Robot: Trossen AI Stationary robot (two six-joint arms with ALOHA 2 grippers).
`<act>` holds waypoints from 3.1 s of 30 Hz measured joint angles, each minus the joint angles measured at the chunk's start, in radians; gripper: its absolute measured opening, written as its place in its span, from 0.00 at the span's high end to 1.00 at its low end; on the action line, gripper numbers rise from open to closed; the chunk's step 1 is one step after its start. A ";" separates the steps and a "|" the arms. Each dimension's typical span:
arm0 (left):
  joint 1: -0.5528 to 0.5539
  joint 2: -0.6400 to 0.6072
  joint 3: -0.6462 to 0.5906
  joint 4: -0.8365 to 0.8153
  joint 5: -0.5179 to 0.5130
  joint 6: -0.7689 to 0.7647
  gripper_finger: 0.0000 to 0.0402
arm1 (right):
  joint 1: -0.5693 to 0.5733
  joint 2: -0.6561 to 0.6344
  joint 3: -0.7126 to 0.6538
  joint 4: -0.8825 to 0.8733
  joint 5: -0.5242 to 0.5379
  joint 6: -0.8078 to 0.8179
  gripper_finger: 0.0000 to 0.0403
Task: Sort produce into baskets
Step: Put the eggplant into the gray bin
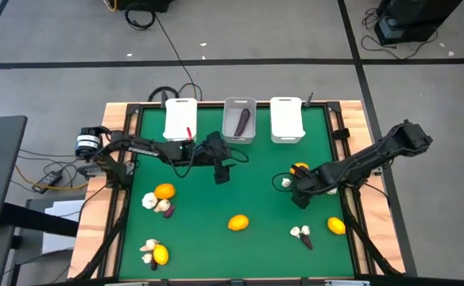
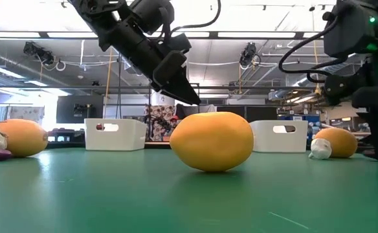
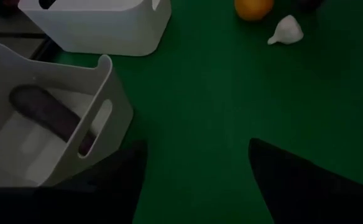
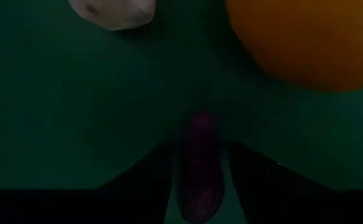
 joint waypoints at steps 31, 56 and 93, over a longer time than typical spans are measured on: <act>-0.020 0.087 -0.001 0.457 0.338 -0.003 0.39 | 0.022 0.000 0.170 0.662 0.535 -0.921 0.93; -0.020 0.100 0.012 0.607 0.342 0.021 0.64 | -0.001 0.000 0.170 0.887 0.592 -1.152 0.93; 0.334 0.044 0.029 0.339 0.179 -0.012 0.90 | -0.070 0.000 0.169 0.470 0.697 -0.509 0.46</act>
